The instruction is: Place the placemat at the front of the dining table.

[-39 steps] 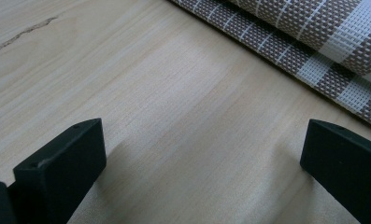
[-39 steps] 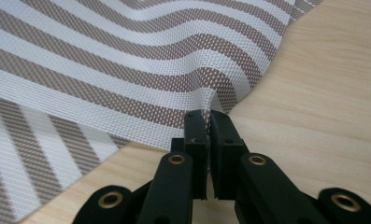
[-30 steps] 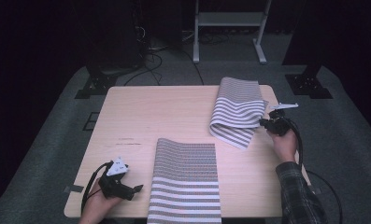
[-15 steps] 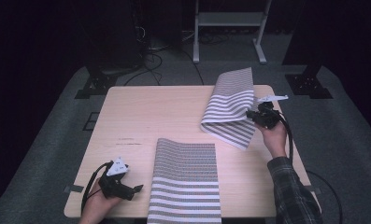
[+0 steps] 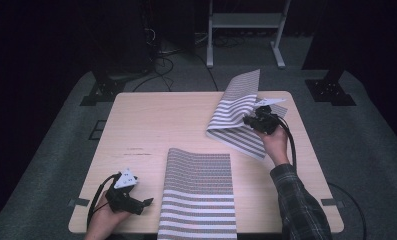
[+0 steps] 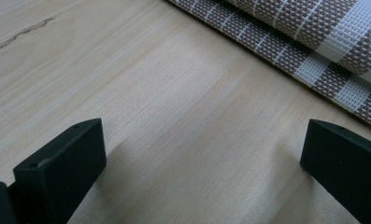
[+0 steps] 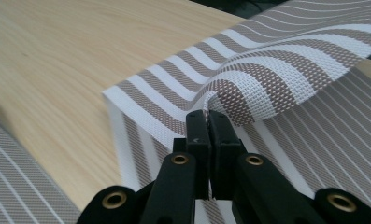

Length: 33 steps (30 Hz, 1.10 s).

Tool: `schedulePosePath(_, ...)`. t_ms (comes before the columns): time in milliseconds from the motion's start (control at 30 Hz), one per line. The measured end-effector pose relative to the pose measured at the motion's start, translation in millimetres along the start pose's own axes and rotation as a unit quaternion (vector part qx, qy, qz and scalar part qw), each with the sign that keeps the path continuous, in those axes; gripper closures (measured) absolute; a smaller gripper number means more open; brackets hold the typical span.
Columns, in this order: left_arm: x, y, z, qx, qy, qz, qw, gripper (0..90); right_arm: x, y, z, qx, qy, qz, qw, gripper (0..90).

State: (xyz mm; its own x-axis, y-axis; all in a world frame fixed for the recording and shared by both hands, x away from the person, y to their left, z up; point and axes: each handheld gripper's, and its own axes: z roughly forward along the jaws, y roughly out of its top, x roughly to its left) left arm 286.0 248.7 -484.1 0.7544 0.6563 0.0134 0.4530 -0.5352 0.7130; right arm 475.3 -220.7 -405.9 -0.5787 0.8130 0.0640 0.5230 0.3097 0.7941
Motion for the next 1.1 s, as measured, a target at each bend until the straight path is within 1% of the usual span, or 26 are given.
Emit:
schedulePosePath(67,-0.1,0.2,0.1,0.0,-0.001,0.002,1.0,0.0,8.4,4.5,2.7,-0.008,0.008,-0.009,0.9999,88.3)
schedulePosePath(133,-0.2,0.2,0.2,0.0,-0.001,0.002,1.0,0.0,14.8,8.7,5.5,-0.012,0.026,-0.006,0.9996,88.3)
schedulePosePath(333,-0.2,0.2,0.2,0.0,-0.001,0.002,1.0,0.0,35.4,22.8,13.6,-0.017,0.045,-0.023,0.9986,88.3)
schedulePosePath(467,-0.2,0.2,0.2,0.0,-0.002,0.002,1.0,0.0,50.4,30.9,19.6,-0.018,0.061,-0.036,0.9973,88.3)
schedulePosePath(500,-0.3,0.2,0.2,0.0,-0.002,0.002,1.0,0.0,53.8,32.8,20.7,-0.02,0.068,-0.036,0.9969,88.4)
schedulePosePath(600,-0.4,0.2,0.2,0.0,-0.002,0.002,1.0,0.0,64.7,39.9,23.5,-0.028,0.085,-0.042,0.9951,88.5)
schedulePosePath(767,-0.4,0.2,0.0,0.001,-0.003,0.003,1.0,0.0,85.4,52.2,28.9,-0.029,0.102,-0.065,0.9922,88.5)
schedulePosePath(900,-0.6,0.3,0.0,0.001,-0.003,0.004,1.0,0.0,101.0,58.7,34.6,-0.031,0.127,-0.072,0.9888,88.5)
schedulePosePath(967,-0.9,0.2,0.1,0.0,-0.004,0.004,1.0,0.0,109.8,60.3,39.6,-0.027,0.138,-0.077,0.987,88.5)
schedulePosePath(1000,-0.9,0.2,0.1,0.0,-0.004,0.004,1.0,0.0,109.8,60.3,39.6,-0.027,0.138,-0.077,0.987,88.5)
schedulePosePath(1033,-1.0,0.2,0.2,0.0,-0.004,0.004,1.0,0.0,118.5,60.6,46.7,-0.02,0.149,-0.083,0.9852,88.5)
schedulePosePath(1100,-1.1,0.2,0.2,0.0,-0.004,0.004,1.0,0.0,126.6,59.8,54.6,-0.012,0.157,-0.087,0.9836,88.5)
